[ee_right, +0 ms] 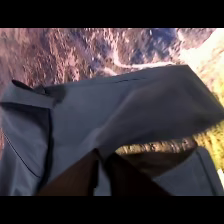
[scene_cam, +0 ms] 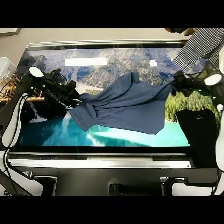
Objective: Fold the clothes and pants, and hang the long-sleeved shirts on hangers.
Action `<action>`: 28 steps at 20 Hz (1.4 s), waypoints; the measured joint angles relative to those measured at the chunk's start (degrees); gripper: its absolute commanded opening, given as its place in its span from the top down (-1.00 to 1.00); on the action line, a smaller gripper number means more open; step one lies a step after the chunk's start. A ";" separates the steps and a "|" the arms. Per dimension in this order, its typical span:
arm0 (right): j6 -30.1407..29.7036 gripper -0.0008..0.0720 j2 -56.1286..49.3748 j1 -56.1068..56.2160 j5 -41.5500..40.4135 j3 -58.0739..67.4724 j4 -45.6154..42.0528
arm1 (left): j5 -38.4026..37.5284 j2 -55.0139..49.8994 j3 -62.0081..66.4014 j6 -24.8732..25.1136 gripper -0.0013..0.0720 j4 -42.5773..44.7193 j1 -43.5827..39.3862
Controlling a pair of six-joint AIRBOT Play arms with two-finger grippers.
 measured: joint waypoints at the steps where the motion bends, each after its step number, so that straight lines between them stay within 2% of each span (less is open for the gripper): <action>1: 0.00 0.05 -0.94 0.70 0.76 0.48 0.00 | -0.13 -0.02 0.00 -0.07 0.91 0.00 -0.07; 2: 0.02 -0.03 -1.44 1.07 1.60 0.79 -0.02 | -0.15 -0.07 0.00 -0.07 0.91 0.13 -0.11; 4: 0.00 -0.03 -1.31 0.79 4.52 1.20 -0.57 | -0.28 -0.09 0.00 -0.07 0.91 0.15 -0.15; 6: -1.22 -0.17 0.15 -0.96 9.94 1.36 -2.45 | -0.28 -0.09 0.00 -0.07 0.91 0.20 -0.20; 9: -3.93 -0.19 4.13 -5.25 18.38 -0.61 -7.04 | -0.31 -0.09 0.00 -0.07 0.91 0.55 -0.20; 12: -6.19 -0.19 10.54 -9.62 22.25 -8.92 -8.81 | -0.31 -0.09 0.00 -0.04 0.91 0.94 -0.20; 16: -10.14 -0.18 17.99 -11.82 22.18 -26.08 -4.48 | -0.33 -0.09 0.00 0.02 0.91 1.49 -0.22; 20: -14.82 -0.18 20.94 -12.39 19.34 -40.59 2.78 | -0.33 -0.09 0.00 0.11 0.91 1.64 -0.20; 26: -18.64 -0.17 21.86 -10.82 11.61 -49.03 10.16 | -0.31 -0.09 0.00 0.11 0.91 1.68 -0.22; 27: -18.99 -0.11 21.90 -9.49 10.08 -49.44 10.78 | -0.31 -0.09 0.00 0.11 0.91 1.68 -0.22; 28: -18.99 0.06 21.90 -8.02 8.46 -49.70 11.26 | -0.31 -0.09 0.00 0.11 0.91 1.70 -0.22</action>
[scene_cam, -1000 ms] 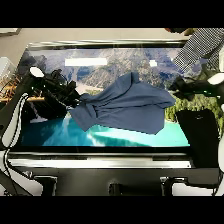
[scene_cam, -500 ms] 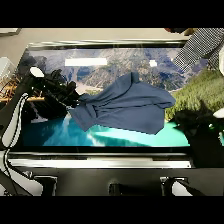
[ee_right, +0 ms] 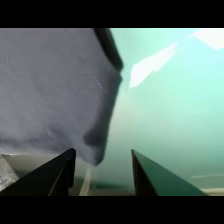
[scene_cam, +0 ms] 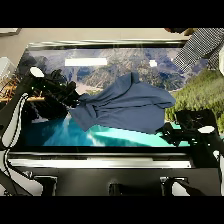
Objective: Fold the clothes and pants, and hang the long-sleeved shirts on hangers.
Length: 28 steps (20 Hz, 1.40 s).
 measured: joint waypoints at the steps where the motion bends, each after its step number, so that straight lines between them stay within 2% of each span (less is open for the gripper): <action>1: 0.04 0.10 0.02 1.57 -1.66 -0.22 0.35 | 0.00 0.00 0.00 -0.02 0.91 0.00 0.02; 3: 1.03 0.18 0.04 4.46 -5.14 -0.44 0.85 | 0.00 0.00 0.00 0.00 0.91 0.00 0.00; 5: 2.49 0.90 0.04 6.12 -7.78 -0.55 1.22 | 0.00 0.00 0.00 -0.02 0.91 0.02 0.07; 11: 2.25 0.90 0.07 7.63 -9.94 0.04 3.87 | -0.61 0.22 0.00 0.31 0.91 0.02 0.76; 15: -0.72 0.90 2.58 7.80 -4.98 7.93 7.43 | -1.16 2.36 0.00 2.34 0.91 -4.92 2.54; 19: -0.96 0.90 8.72 7.80 1.46 26.95 8.33 | -1.40 9.97 0.42 4.28 0.91 -13.94 8.24; 21: 1.11 0.90 12.33 7.80 3.72 38.53 6.75 | -1.36 15.82 0.59 4.55 0.91 -16.04 11.78; 23: 3.76 0.90 15.98 7.82 5.29 49.64 3.72 | -1.31 22.88 0.72 4.31 0.91 -17.38 15.47; 28: 9.86 0.90 24.52 7.82 6.49 70.69 -7.98 | -1.33 41.42 0.79 -0.17 0.91 -17.88 22.71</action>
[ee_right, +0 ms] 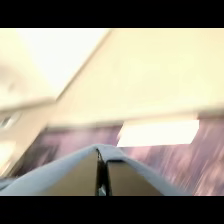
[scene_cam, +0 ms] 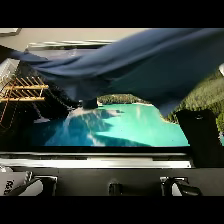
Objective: Fold the clothes and pants, and hang the long-sleeved shirts on hangers.
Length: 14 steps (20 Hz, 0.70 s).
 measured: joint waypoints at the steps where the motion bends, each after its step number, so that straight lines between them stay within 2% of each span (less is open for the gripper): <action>1: 1.29 0.90 1.29 0.00 -0.02 2.56 -2.56 | 0.02 3.67 0.02 -1.49 0.91 1.46 0.92; 4: 4.63 0.90 3.26 0.00 -0.50 6.64 -7.26 | 0.35 12.87 0.02 -6.91 0.91 9.92 2.29; 7: 7.30 0.90 1.55 0.00 1.68 8.09 -9.07 | 3.76 18.86 -0.17 -11.02 0.91 18.27 2.80; 10: 9.18 0.90 -4.96 0.00 7.98 8.50 -9.60 | 6.43 19.65 -0.92 -10.64 0.92 21.46 1.68; 14: 9.01 0.90 -19.93 0.02 14.25 6.45 -6.75 | 8.07 13.73 -6.23 -7.56 0.92 22.91 -6.03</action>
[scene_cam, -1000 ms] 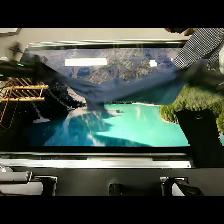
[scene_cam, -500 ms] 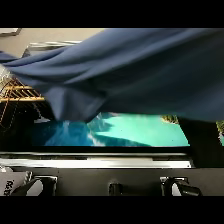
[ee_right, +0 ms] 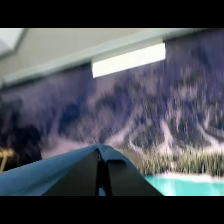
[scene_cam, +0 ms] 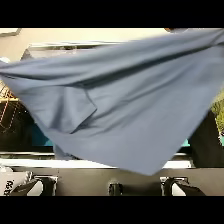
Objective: Fold the clothes and pants, and hang the long-sleeved shirts on hangers.
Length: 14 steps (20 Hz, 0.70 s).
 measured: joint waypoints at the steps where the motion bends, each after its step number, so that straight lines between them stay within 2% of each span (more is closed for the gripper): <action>1: -0.79 0.90 -4.52 0.00 0.09 -0.90 0.96 | 1.01 -2.64 -2.16 0.52 0.91 0.50 -2.82; 4: -2.49 0.89 -18.60 0.00 -2.34 -2.43 3.04 | 7.45 -12.26 -8.52 1.40 0.92 2.03 -11.19; 8: -3.34 0.89 -36.15 0.83 -9.75 -3.06 10.95 | 22.62 -26.75 -12.87 0.42 0.91 2.60 -20.61; 12: -3.78 0.88 -47.15 4.68 -18.05 -3.19 17.64 | 33.99 -37.31 -14.05 -0.11 0.91 1.57 -25.42; 13: -3.80 0.78 -48.54 5.60 -19.65 -3.19 18.38 | 35.30 -38.88 -14.16 -0.28 0.90 1.09 -25.79; 14: -4.04 0.55 -49.62 6.45 -21.05 -3.19 18.93 | 36.15 -40.19 -14.27 -0.33 0.79 0.70 -25.99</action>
